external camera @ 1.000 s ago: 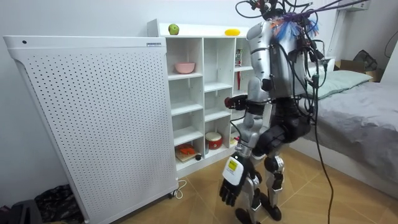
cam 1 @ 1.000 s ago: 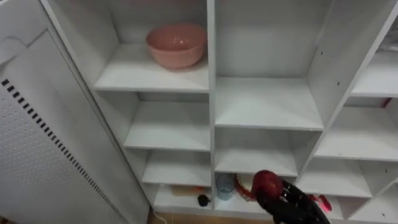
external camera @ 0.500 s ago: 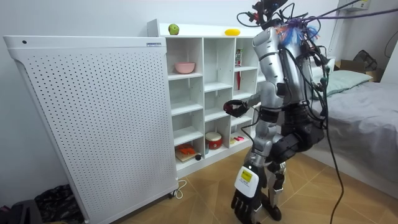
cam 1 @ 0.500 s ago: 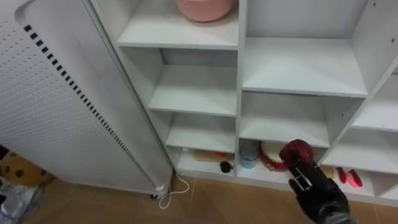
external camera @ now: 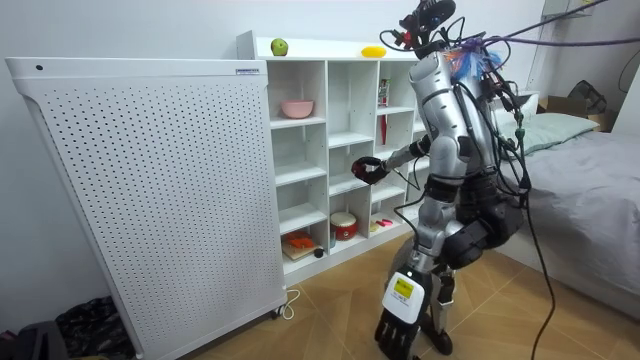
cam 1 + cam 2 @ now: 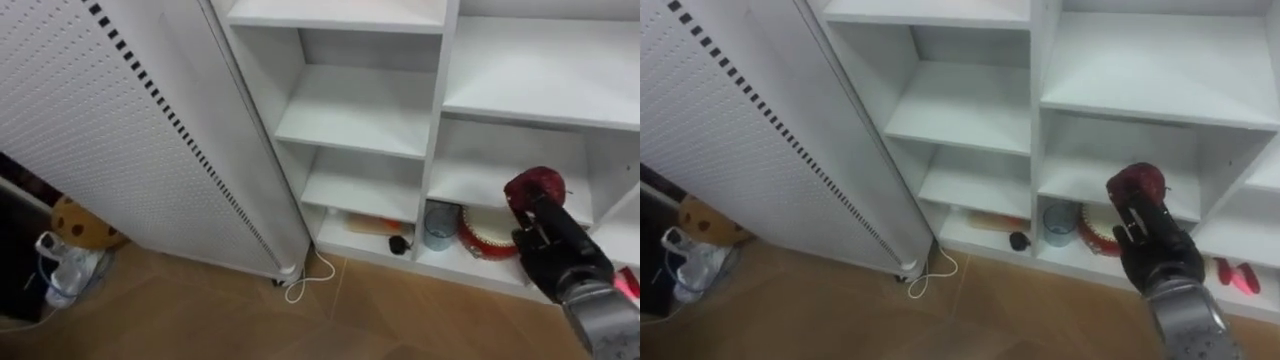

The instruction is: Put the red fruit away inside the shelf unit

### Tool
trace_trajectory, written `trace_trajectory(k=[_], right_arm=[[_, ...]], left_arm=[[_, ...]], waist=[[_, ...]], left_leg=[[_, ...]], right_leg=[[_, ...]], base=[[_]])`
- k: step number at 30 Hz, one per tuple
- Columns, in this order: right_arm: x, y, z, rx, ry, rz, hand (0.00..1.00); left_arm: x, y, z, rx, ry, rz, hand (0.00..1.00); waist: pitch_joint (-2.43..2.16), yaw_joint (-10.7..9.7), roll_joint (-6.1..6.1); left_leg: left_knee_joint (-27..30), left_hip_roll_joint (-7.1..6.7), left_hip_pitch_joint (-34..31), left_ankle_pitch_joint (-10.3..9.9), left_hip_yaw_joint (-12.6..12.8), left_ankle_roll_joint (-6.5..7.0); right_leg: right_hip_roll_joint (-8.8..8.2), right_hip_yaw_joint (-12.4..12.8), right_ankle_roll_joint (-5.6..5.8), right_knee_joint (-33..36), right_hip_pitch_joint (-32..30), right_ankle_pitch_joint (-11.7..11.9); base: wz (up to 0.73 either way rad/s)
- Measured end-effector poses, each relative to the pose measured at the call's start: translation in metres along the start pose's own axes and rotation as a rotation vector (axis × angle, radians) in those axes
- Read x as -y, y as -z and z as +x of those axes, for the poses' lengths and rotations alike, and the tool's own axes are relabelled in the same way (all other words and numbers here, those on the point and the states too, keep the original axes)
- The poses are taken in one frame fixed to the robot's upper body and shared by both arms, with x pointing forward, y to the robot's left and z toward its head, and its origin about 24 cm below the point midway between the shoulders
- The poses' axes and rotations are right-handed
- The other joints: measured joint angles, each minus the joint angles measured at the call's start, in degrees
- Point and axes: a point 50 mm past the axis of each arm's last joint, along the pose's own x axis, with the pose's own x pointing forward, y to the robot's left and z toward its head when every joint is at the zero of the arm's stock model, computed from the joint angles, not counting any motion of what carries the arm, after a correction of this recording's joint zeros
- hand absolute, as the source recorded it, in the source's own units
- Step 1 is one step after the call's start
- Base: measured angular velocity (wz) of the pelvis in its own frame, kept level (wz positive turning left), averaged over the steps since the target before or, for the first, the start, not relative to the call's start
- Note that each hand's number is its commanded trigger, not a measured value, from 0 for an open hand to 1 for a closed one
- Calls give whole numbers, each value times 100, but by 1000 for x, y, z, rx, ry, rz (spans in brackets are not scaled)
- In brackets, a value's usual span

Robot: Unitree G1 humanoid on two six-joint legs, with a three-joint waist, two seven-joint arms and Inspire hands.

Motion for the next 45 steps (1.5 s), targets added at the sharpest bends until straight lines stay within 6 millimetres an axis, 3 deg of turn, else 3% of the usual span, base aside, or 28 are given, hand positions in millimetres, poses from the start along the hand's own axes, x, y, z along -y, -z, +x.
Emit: trace_trajectory(k=[4,9,10,11,20,45], right_arm=[[-19,-15,3,34,-6,14,100],[-28,-26,3,60,19,59,100],[-30,-26,4,61,21,60,46],[-32,-28,4,66,26,62,0],[-53,-42,2,98,40,71,0],[-54,-54,2,133,40,66,0]], left_arm=[[-6,-6,1,34,-31,6,0],[-17,-10,0,67,-51,13,0],[-17,-9,-1,68,-52,13,0],[-17,-7,-2,69,-53,11,0],[-21,5,-5,42,-71,21,0],[-23,11,-9,35,-70,26,0]], waist=[[-1,-22,-3],[-5,-56,-9],[-5,-62,-9],[-5,-69,-9],[-19,-214,-34],[-25,-227,-47]], left_leg=[[242,-18,-290,-31,46,13],[344,-3,-353,-76,59,12],[349,-1,-353,-76,60,13],[362,3,-353,-76,63,13],[410,2,-381,-81,63,24],[485,28,-275,-86,69,32]], right_leg=[[-89,21,-28,288,-297,-89],[-115,1,-35,405,-344,-153],[-114,1,-36,406,-343,-154],[-115,2,-37,409,-341,-153],[-117,8,-24,436,-350,-145],[-106,2,-20,490,-225,-148]], base=[[6],[7],[0],[0],[0],[0]])
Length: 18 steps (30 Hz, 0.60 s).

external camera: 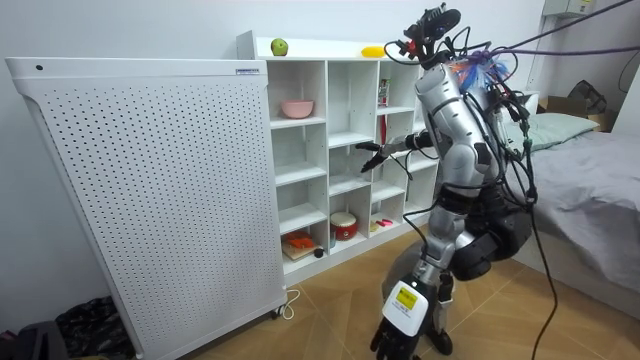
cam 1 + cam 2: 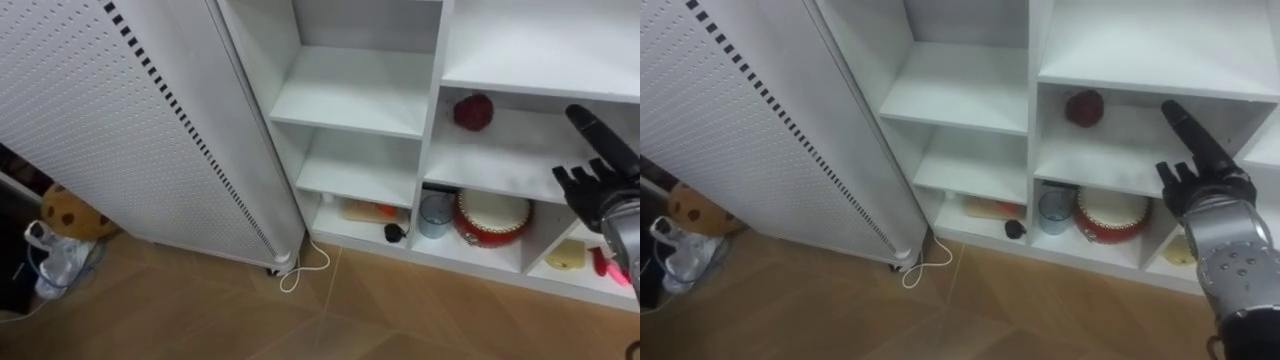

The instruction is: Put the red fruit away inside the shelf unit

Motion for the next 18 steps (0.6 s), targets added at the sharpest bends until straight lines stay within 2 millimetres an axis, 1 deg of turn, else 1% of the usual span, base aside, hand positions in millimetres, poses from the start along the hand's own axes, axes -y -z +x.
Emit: trace_trajectory(k=[3,4,9,11,13,14,15,16,17,18], right_arm=[[2,1,0,-5,-7,-5,0],[6,2,2,-9,0,-4,0],[26,6,5,-30,16,-8,0],[41,9,6,-40,24,-19,0],[60,13,6,-66,42,-43,0],[66,15,5,-72,46,-53,0],[80,18,4,-85,58,-73,0],[88,19,3,-92,70,-82,0],[106,22,0,-105,93,-102,0],[124,24,-4,-119,116,-123,0]], left_arm=[[0,-2,0,9,1,-2,0],[0,-3,0,10,3,-2,0],[-1,-2,0,11,27,2,0],[-3,-1,1,7,41,8,0],[-7,3,1,-4,50,20,0],[-8,5,1,-12,48,23,0],[-10,9,2,-29,48,25,0],[-10,11,2,-38,51,27,0],[-11,16,2,-56,57,33,0],[-11,20,2,-74,64,47,0]], waist=[[2,18,2],[3,25,1],[10,52,-8],[16,62,-16],[37,104,-48],[45,115,-61],[57,127,-81],[66,130,-96],[65,132,-104],[75,155,-138]], left_leg=[[0,37,72,-6,-6,-4],[-3,62,113,-12,-12,-5],[-64,71,395,-46,-21,-25],[-180,77,614,-55,-27,-43],[-408,101,932,-36,-36,-69],[-467,101,1019,-33,-36,-74],[-585,104,1200,-29,-42,-80],[-642,104,1299,-27,-46,-83],[-745,99,1473,-26,-82,-85],[-872,99,1661,-10,-94,-74]], right_leg=[[48,-9,9,-58,88,10],[78,-21,10,-96,150,20],[98,-27,14,-173,429,12],[111,-61,18,-294,647,19],[190,-75,48,-556,965,56],[192,-92,47,-613,1051,58],[192,-144,41,-736,1241,70],[203,-152,49,-798,1344,77],[219,-195,63,-920,1540,93],[253,-202,96,-1055,1735,137]], base=[[-6],[-7],[-1],[-2],[-9],[-10],[-4],[0],[6],[0]])
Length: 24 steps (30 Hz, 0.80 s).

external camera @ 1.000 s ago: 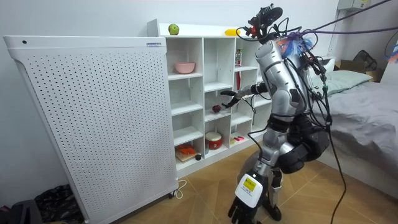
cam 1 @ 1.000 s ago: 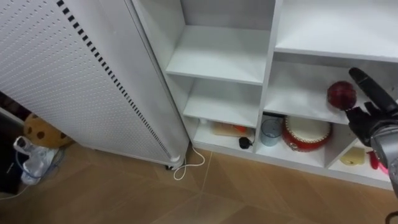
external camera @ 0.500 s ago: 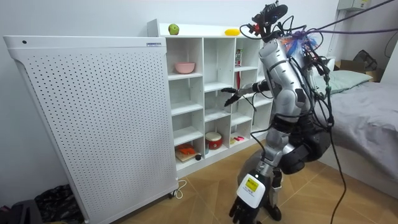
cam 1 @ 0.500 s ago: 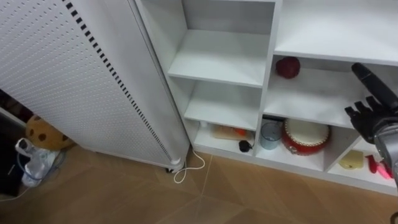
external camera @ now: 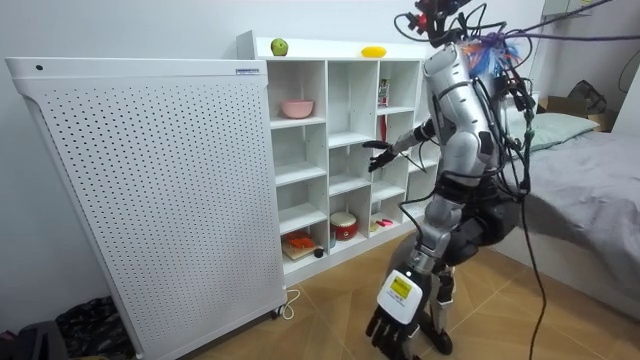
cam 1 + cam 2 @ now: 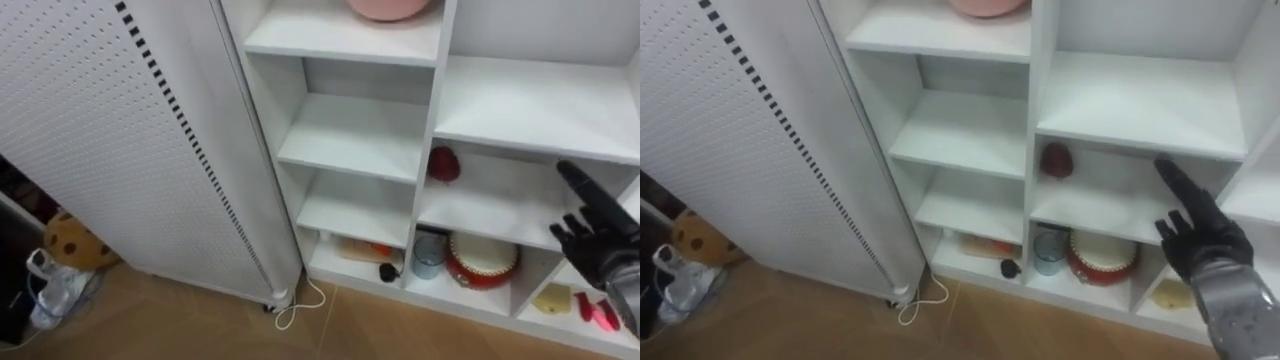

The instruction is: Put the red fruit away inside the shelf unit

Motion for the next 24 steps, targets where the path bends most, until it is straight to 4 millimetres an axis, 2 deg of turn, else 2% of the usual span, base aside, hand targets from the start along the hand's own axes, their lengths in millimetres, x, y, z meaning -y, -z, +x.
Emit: trace_trajectory(k=[4,8,9,10,11,12,13,14,16,18,20,24], right_arm=[[52,16,-9,-74,57,-49,0],[83,26,-19,-117,75,-103,0],[99,30,-25,-135,86,-129,0],[117,37,-33,-163,105,-137,0],[127,43,-38,-181,119,-138,0],[147,55,-51,-224,153,-143,0],[166,67,-64,-262,185,-143,0],[174,72,-70,-281,199,-144,0],[207,89,-99,-343,271,-125,0],[231,96,-122,-381,335,-131,0],[243,104,-137,-410,373,-129,0],[254,126,-159,-480,396,-117,0]], left_arm=[[-3,17,2,-77,22,52,0],[-10,22,4,-118,6,59,0],[-12,22,5,-118,-1,52,0],[-15,25,5,-125,-10,65,0],[-16,26,4,-128,-13,69,0],[-17,30,3,-141,-16,77,0],[-17,33,2,-145,-18,93,0],[-17,34,1,-143,-17,111,0],[-16,35,1,-143,-30,127,0],[-13,38,-1,-152,-47,120,0],[-10,41,-2,-161,-53,123,0],[2,37,-3,-149,-36,119,0]], waist=[[2,-17,-31],[-14,-160,-64],[-21,-192,-71],[-44,-213,-102],[-56,-234,-109],[-106,-314,-131],[-175,-381,-169],[-190,-422,-185],[-229,-504,-232],[-239,-575,-222],[-253,-676,-241],[-247,-844,-244]], left_leg=[[-394,34,584,19,-75,2],[-670,38,1052,21,-99,3],[-815,51,1279,28,-114,5],[-975,60,1532,30,-124,1],[-1068,64,1683,31,-142,0],[-1236,72,1963,34,-163,-5],[-1388,76,2179,33,-153,-6],[-1468,78,2289,33,-152,-6],[-1771,82,2756,35,-113,-6],[-1938,72,3116,36,-99,-4],[-2088,64,3403,27,-45,2],[-2416,73,4015,8,43,-24]], right_leg=[[140,-113,64,-559,663,105],[187,-226,121,-929,1201,143],[250,-245,157,-1142,1458,194],[316,-249,199,-1362,1742,240],[356,-250,221,-1505,1910,265],[437,-260,269,-1778,2242,315],[476,-291,294,-2006,2478,367],[498,-305,309,-2121,2603,404],[562,-328,359,-2527,3086,516],[639,-322,417,-2738,3467,610],[680,-181,443,-2865,3717,624],[744,-153,464,-3163,4240,679]], base=[[-1],[10],[3],[5],[8],[5],[4],[-4],[-11],[-9],[-29],[-21]])
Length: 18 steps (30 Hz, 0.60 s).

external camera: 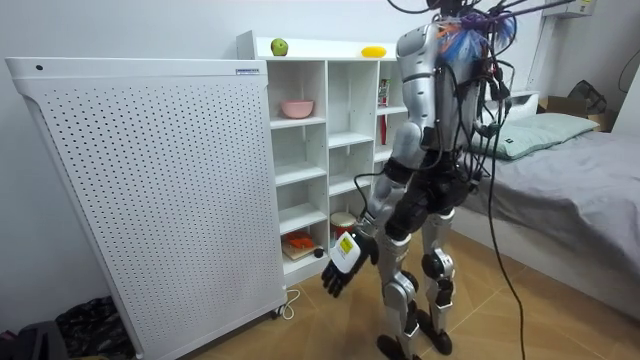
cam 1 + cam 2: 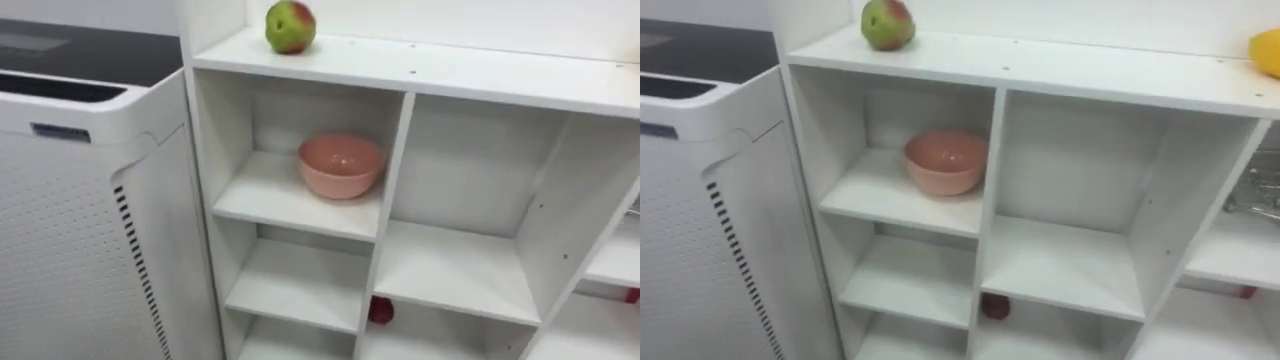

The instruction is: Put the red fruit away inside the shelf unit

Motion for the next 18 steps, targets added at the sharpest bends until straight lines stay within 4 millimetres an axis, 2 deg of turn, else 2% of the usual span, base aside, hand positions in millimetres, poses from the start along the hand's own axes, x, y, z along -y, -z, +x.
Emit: trace_trajectory(k=[3,9,11,13,18], right_arm=[[4,15,-2,-36,6,0,0],[27,42,-13,-121,99,-55,0],[33,49,-16,-169,122,-136,0],[46,60,-23,-252,181,-247,0],[72,70,-39,-394,283,-544,0]], left_arm=[[4,-1,-1,-5,3,-27,0],[7,11,-4,-44,-19,-48,0],[7,16,-5,-65,-25,-57,0],[7,26,-5,-121,-29,-74,0],[8,36,-7,-173,-32,-65,0]], waist=[[6,-58,-14],[-26,-172,-41],[-28,-250,-40],[-34,-309,-35],[-38,-368,-9]], left_leg=[[-217,2,323,-5,42,-13],[-300,12,667,-28,43,-43],[-301,9,691,-27,43,-43],[-294,9,758,-29,46,-42],[-286,18,828,-31,116,-39]], right_leg=[[47,121,2,-99,234,3],[89,169,10,-195,548,9],[98,315,10,-194,578,9],[106,428,10,-189,644,9],[120,661,0,-157,647,15]], base=[[-15],[-3],[0],[-2],[-8]])
